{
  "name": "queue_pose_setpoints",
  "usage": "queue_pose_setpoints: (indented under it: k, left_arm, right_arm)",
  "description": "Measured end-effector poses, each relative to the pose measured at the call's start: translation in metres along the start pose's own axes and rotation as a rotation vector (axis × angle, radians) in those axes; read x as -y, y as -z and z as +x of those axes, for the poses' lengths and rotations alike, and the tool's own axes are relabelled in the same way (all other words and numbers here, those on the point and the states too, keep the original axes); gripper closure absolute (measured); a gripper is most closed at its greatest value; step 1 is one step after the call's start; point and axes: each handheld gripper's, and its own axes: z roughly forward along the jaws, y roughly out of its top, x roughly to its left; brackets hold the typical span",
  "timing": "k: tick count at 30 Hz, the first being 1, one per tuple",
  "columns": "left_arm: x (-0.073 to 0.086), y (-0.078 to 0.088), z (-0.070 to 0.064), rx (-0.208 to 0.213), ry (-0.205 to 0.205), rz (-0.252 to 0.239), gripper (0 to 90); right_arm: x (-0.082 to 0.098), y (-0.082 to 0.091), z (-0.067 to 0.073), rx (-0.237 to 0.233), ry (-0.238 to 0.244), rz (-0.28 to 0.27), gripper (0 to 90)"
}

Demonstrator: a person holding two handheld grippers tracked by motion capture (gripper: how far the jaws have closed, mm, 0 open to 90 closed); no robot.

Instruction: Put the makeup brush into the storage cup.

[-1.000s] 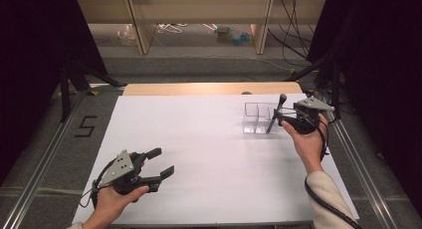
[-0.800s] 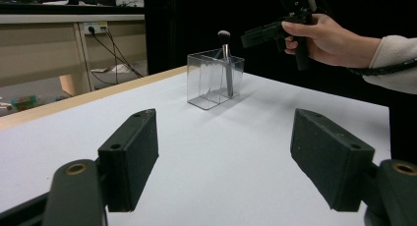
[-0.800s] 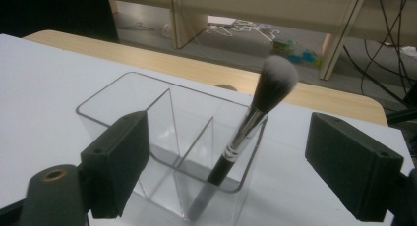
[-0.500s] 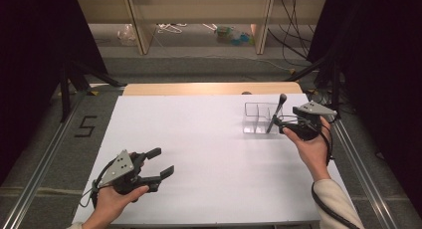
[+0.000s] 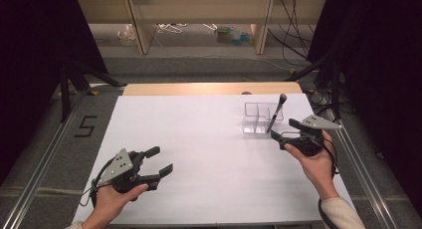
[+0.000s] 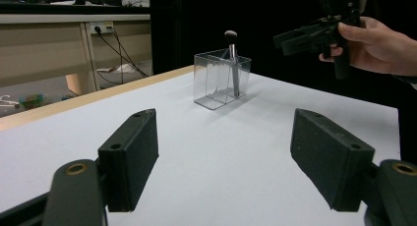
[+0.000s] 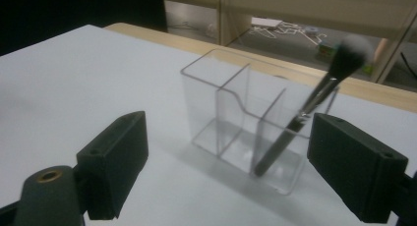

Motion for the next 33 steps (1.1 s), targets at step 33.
queue_pose_setpoints:
  k: [33]
  left_arm:
    - [0.001,0.001,0.003,-0.007,-0.006,0.007,26.2]
  right_arm:
    - [0.025,0.023,0.057,-0.167,0.060,0.009,16.3]
